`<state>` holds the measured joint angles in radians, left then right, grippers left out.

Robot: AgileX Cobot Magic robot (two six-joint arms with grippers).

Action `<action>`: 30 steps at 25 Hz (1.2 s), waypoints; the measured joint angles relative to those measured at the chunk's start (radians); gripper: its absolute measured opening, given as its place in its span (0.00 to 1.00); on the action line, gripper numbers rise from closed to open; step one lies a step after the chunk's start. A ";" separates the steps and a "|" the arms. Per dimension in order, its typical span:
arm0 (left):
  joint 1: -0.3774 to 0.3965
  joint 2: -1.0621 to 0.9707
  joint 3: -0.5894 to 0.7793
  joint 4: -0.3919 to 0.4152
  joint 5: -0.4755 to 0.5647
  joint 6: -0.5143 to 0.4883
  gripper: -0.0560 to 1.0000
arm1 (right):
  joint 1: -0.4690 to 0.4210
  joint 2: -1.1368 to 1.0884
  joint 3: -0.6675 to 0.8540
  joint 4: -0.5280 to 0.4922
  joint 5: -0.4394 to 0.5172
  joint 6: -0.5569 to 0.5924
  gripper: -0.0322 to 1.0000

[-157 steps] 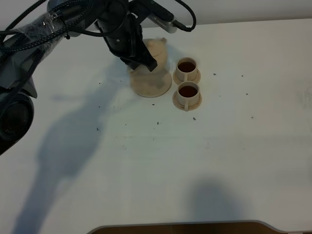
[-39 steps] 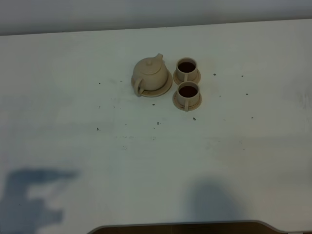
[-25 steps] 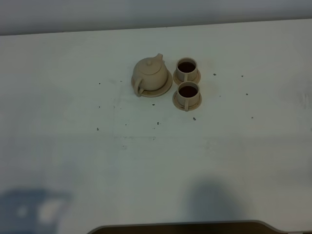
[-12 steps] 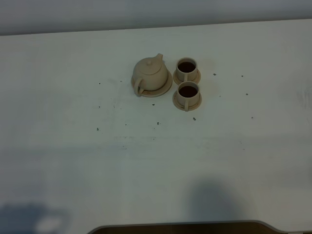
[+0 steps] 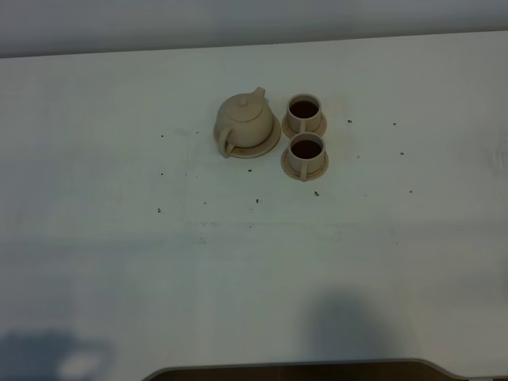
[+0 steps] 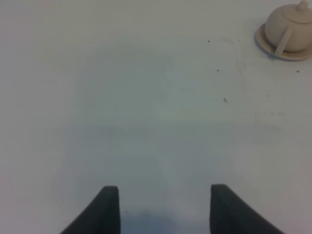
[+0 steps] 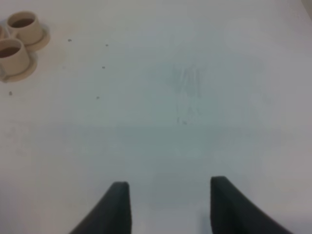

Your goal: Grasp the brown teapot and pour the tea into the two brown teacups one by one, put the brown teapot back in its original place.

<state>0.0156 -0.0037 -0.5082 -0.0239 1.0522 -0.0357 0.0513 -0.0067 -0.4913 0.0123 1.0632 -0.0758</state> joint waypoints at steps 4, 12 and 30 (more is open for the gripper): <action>0.000 0.000 0.001 0.000 0.000 0.000 0.45 | 0.000 0.000 0.000 0.000 0.000 0.000 0.42; 0.000 0.000 0.001 0.000 0.000 0.000 0.45 | 0.000 0.000 0.000 0.000 0.000 0.000 0.42; 0.000 0.000 0.001 0.000 0.000 0.000 0.45 | 0.000 0.000 0.000 0.000 0.000 0.000 0.42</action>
<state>0.0156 -0.0037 -0.5073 -0.0239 1.0522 -0.0357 0.0513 -0.0067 -0.4913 0.0123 1.0632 -0.0758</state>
